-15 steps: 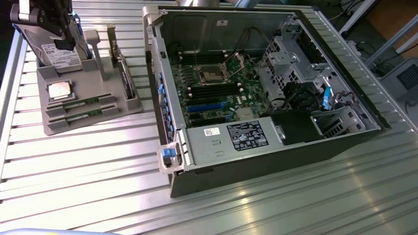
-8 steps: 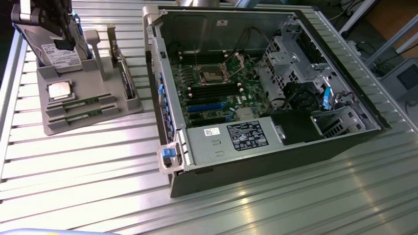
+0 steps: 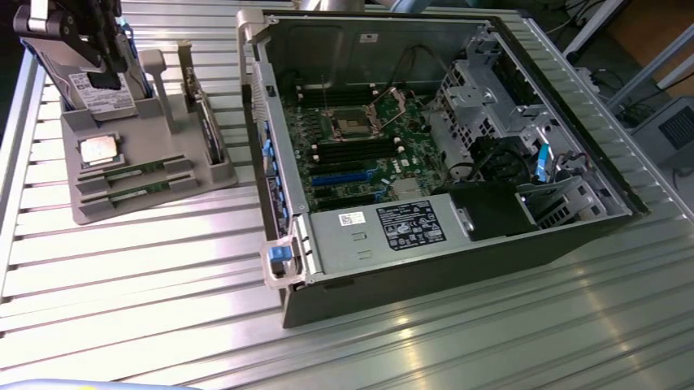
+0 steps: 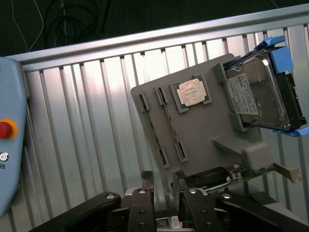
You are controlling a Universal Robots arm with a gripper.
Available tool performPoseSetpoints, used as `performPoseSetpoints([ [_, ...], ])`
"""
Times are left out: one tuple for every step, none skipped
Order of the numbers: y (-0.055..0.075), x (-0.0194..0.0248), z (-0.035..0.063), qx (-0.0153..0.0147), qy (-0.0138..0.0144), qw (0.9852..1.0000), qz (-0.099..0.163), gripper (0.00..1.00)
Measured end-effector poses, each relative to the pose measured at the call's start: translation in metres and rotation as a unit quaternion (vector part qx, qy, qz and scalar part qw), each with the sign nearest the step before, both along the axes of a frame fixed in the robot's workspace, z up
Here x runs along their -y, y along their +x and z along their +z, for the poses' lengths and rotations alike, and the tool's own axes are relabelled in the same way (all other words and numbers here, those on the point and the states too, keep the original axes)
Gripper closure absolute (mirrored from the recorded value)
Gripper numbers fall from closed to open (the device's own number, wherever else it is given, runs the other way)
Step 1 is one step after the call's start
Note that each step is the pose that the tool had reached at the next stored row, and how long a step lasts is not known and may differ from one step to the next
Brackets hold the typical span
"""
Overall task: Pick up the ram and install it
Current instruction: 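Pick up the ram and move it above insertion slot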
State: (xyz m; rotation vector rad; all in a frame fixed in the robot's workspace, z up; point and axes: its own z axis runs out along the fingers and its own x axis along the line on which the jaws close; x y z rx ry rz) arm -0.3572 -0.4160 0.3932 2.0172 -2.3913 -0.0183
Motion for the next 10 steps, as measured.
performPoseSetpoints([
  [0.0000, 0.0000, 0.0000, 0.0000, 0.0000, 1.0000, 0.000, 0.70],
  [0.0000, 0.0000, -0.0001, 0.0000, 0.0000, 1.0000, 0.000, 0.70],
  [0.0000, 0.0000, -0.0008, 0.0001, 0.0001, 1.0000, 0.000, 0.70],
  [0.0000, 0.0000, -0.0014, 0.0000, 0.0000, 1.0000, 0.000, 0.70],
  [0.0000, 0.0000, -0.0020, 0.0000, 0.0001, 1.0000, 0.000, 0.70],
  [0.0000, 0.0000, -0.0026, 0.0001, 0.0001, 1.0000, 0.000, 0.70],
  [0.0000, 0.0000, -0.0036, 0.0000, 0.0000, 1.0000, 0.000, 0.70],
  [0.0000, 0.0000, -0.0047, 0.0000, 0.0000, 1.0000, 0.000, 0.70],
  [0.0000, 0.0000, -0.0057, 0.0000, 0.0000, 1.0000, 0.000, 0.70],
  [0.0000, 0.0000, -0.0063, 0.0000, 0.0000, 1.0000, 0.000, 0.70],
])
